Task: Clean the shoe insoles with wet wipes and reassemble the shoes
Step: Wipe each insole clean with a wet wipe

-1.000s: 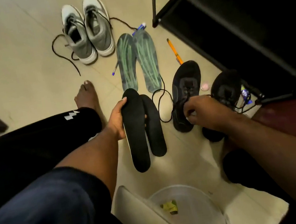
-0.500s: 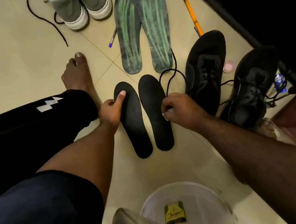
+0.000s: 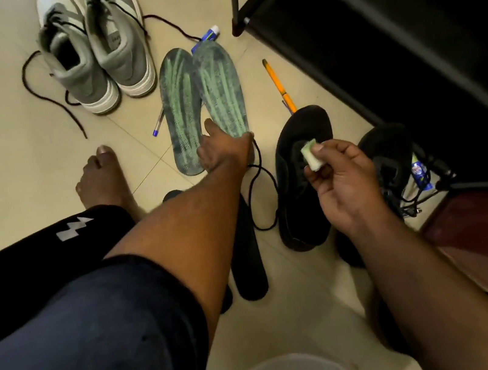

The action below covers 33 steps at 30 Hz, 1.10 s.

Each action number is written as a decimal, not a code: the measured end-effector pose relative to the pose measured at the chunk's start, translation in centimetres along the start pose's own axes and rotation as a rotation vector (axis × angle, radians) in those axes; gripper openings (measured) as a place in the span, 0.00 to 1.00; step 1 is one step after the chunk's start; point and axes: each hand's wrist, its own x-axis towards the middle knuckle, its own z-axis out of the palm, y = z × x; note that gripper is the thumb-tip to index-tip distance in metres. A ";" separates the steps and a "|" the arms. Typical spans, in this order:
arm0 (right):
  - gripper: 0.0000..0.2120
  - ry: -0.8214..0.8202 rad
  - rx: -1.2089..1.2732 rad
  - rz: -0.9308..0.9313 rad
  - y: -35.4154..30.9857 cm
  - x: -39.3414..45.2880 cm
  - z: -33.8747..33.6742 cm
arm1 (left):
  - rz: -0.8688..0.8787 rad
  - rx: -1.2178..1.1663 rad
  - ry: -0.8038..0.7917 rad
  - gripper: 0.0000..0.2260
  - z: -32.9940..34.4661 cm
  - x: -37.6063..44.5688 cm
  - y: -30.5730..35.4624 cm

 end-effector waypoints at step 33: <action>0.12 -0.374 -0.036 -0.369 -22.3 -18.2 1.7 | 0.968 0.141 -0.057 0.54 -18.2 -28.8 7.4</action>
